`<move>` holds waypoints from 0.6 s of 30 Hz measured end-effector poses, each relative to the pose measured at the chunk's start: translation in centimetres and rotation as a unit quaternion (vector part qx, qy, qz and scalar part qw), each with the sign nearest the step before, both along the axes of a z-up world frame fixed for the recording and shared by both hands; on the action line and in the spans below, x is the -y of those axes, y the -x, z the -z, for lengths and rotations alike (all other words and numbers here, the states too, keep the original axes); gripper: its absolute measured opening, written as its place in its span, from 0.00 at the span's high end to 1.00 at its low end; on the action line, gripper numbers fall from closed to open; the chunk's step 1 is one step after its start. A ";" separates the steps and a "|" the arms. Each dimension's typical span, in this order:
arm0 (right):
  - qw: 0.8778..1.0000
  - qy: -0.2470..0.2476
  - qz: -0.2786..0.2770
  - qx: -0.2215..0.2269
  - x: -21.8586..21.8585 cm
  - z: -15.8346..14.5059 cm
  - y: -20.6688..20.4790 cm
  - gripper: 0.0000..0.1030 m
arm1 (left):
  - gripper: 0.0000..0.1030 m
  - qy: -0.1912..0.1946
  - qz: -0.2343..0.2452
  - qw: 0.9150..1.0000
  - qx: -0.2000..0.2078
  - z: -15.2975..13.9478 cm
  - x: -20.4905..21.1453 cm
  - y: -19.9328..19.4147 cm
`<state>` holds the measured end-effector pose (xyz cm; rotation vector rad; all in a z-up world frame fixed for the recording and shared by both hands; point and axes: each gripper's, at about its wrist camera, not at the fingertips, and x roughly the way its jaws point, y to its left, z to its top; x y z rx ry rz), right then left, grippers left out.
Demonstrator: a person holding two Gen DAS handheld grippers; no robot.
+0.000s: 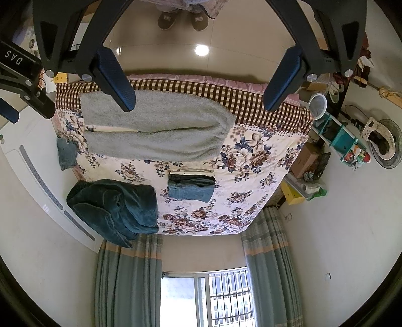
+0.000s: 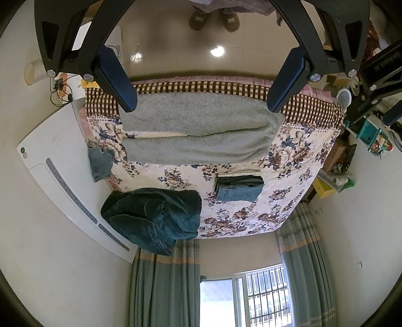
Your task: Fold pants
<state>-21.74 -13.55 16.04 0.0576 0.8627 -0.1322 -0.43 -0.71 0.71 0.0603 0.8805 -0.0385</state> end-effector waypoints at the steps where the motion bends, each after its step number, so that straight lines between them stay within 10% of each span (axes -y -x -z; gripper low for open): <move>1: 1.000 0.000 0.000 -0.001 0.0 -0.1 0.0 0.00 | 0.00 0.001 0.000 1.000 0.000 -0.1 0.0 0.0; 18: 1.000 -0.002 -0.002 -0.002 0.0 -0.8 0.0 0.00 | 0.00 0.002 0.002 1.000 0.000 -1.5 0.7 -1.3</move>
